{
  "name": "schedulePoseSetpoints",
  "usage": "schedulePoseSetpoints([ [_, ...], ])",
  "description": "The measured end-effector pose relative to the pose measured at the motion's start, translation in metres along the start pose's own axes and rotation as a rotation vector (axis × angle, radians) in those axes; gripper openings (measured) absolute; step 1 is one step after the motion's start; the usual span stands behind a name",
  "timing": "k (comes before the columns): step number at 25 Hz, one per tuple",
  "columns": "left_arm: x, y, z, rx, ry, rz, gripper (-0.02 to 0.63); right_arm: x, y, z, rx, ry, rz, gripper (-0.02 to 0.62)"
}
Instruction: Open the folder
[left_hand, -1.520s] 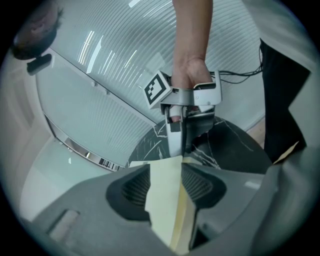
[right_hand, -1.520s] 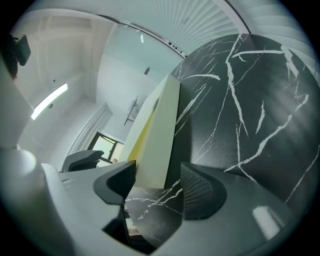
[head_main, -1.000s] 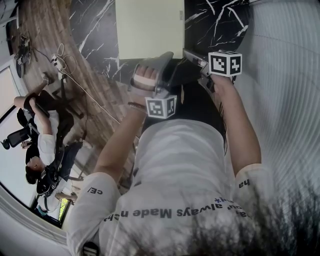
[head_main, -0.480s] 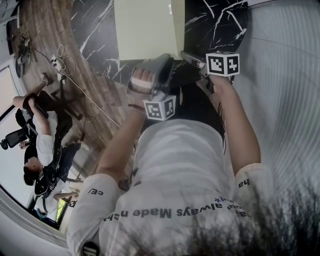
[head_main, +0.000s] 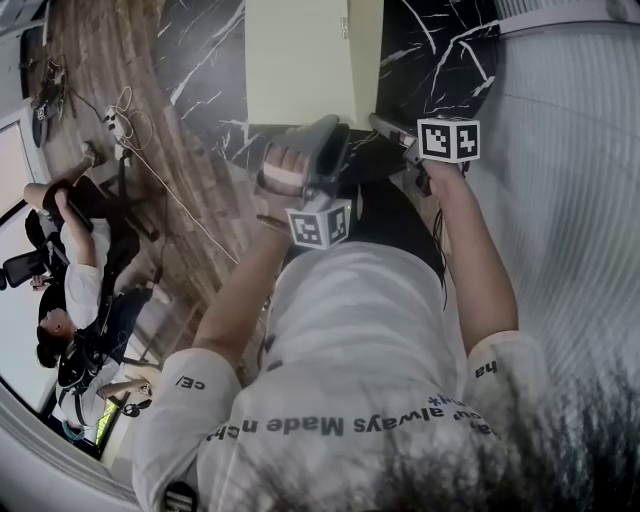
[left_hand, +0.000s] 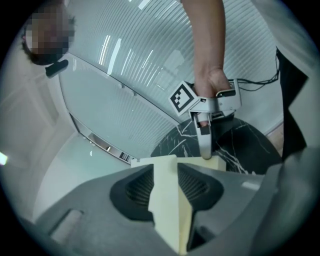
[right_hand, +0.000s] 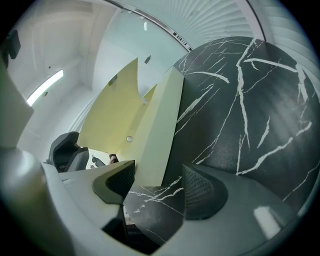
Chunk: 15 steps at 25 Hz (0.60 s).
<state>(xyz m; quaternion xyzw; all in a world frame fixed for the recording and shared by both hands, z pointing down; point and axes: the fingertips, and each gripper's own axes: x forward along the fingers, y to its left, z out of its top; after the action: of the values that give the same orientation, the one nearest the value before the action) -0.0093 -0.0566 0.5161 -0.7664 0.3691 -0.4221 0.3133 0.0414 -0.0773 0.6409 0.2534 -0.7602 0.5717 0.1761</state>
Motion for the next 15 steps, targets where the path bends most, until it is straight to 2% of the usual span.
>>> schedulePoseSetpoints([
  [8, -0.028, 0.03, -0.013, -0.053, 0.034, 0.087, 0.155, 0.0, 0.004, 0.001, -0.024, 0.019, -0.019, 0.295],
  [12, -0.044, 0.051, -0.034, -0.125, 0.087, 0.15, 0.16, 0.0, 0.005, 0.001, -0.024, 0.025, -0.026, 0.294],
  [15, -0.057, 0.066, -0.046, -0.185, 0.108, 0.196, 0.129, 0.0, 0.006, 0.0, -0.03, 0.03, -0.03, 0.294],
])
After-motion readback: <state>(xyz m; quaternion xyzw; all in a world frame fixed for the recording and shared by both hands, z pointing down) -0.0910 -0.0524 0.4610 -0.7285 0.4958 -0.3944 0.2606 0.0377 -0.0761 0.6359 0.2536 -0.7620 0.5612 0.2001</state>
